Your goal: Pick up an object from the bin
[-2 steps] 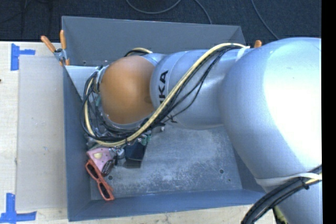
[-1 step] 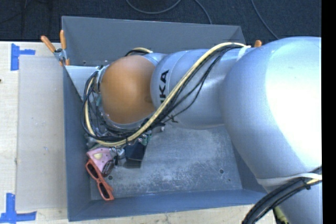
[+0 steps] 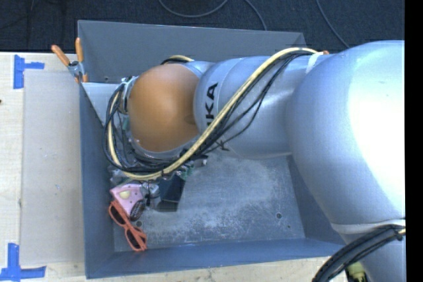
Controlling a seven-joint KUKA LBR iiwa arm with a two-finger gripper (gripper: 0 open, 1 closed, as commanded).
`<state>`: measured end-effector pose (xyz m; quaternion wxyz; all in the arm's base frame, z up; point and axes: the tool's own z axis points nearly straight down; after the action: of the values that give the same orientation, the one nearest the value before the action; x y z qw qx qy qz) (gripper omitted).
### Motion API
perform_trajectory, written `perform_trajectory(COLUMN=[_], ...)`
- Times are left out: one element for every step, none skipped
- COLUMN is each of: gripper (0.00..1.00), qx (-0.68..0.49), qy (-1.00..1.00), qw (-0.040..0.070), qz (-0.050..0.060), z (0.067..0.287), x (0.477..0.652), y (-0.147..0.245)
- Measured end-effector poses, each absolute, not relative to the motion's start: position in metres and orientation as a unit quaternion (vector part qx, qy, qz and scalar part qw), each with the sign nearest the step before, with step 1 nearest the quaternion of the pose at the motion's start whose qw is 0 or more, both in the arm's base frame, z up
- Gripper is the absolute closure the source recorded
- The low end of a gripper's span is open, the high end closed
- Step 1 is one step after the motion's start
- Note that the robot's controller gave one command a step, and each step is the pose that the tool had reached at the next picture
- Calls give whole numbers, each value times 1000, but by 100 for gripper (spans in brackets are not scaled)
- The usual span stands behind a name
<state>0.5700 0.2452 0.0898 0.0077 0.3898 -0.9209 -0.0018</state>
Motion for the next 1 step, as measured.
perform_trajectory(gripper=[100], qx=[390], qy=[-921], qw=[4], qz=[-2], z=[112], x=[572], y=[246])
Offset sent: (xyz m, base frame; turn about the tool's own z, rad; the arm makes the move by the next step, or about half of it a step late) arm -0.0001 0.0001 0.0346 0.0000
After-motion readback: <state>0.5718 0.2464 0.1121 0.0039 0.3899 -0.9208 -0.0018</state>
